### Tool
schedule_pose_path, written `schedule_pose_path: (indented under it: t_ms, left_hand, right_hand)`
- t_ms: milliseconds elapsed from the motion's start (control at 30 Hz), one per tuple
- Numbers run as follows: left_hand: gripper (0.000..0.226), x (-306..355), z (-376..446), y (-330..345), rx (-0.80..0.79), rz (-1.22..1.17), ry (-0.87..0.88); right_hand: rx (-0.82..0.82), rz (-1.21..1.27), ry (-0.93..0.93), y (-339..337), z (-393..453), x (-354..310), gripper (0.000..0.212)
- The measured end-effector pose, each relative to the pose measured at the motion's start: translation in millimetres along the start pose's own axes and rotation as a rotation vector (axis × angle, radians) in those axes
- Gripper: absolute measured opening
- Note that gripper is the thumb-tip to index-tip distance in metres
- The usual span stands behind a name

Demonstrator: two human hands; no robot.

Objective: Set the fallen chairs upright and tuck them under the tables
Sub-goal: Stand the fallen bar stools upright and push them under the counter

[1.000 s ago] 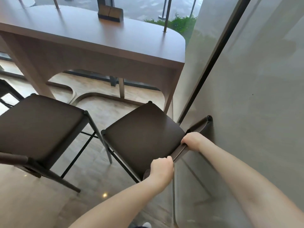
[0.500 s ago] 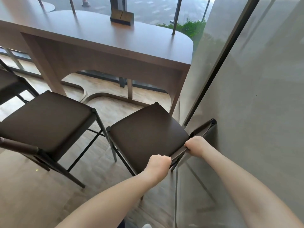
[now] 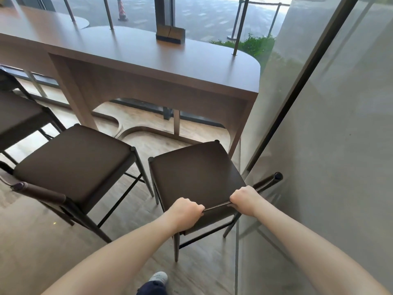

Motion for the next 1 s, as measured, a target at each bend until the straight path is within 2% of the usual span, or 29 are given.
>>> schedule_pose_path:
  t_ms: [300, 1000]
  left_hand:
    - [0.034, -53.9, -9.6, 15.1, 0.003, 0.074, 0.075]
    - [0.039, -159.0, -8.6, 46.6, -0.032, 0.134, 0.229]
  right_hand:
    - [0.025, 0.044, -0.005, -18.2, 18.6, -35.2, 0.036]
    - [0.027, 0.158, 0.042, -43.3, 85.0, -89.0, 0.022]
Point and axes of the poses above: each hand's wrist, its own z-axis towards the middle knuckle, its own y-axis out of the palm, x = y × z, the point moved 4 cm from there along z, towards the middle knuckle, and after that the axes turned 13 degrees about z, right-handed, at the moved point
